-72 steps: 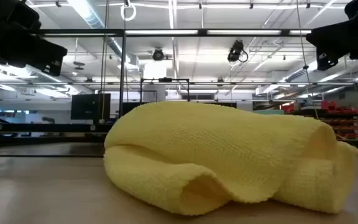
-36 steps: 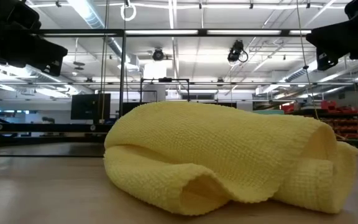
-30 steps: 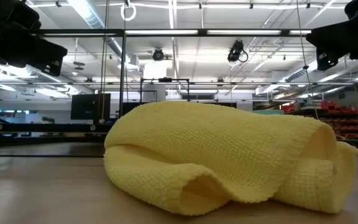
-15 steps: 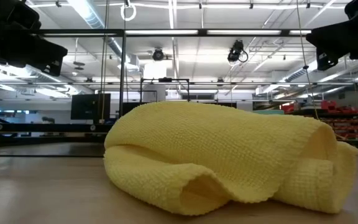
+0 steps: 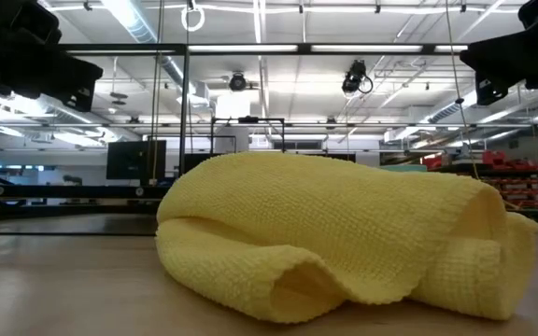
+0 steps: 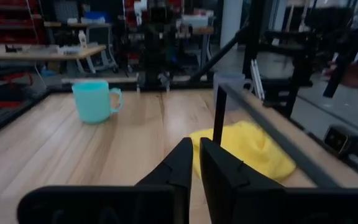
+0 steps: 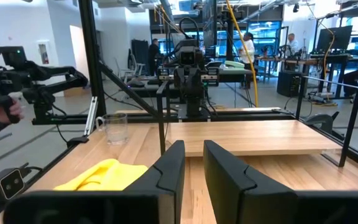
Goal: Stack small to large cups/mugs on shelf
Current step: Move the light blue mug
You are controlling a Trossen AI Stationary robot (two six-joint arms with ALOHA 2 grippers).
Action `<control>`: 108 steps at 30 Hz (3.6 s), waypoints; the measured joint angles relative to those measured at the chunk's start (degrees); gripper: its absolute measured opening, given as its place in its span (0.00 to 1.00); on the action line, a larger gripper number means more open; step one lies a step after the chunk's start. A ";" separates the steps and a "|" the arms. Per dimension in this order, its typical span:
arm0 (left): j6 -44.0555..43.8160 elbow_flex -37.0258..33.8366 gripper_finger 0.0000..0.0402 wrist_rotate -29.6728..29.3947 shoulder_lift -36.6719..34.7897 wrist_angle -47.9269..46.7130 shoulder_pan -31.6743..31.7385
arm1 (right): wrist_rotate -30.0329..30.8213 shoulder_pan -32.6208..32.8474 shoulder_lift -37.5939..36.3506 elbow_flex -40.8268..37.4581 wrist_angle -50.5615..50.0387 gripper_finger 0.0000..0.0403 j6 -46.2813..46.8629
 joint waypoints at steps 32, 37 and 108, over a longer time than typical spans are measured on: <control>-10.57 0.22 0.07 0.00 -0.02 22.76 -0.02 | 1.91 -0.01 0.02 -0.02 24.04 0.16 12.84; -9.78 0.22 0.08 -0.01 0.00 22.55 -0.01 | 3.82 -0.02 0.02 -0.02 24.41 0.16 15.54; -4.53 0.26 0.09 -2.43 0.00 17.10 0.00 | -12.52 -55.71 91.58 70.01 -71.65 0.25 28.49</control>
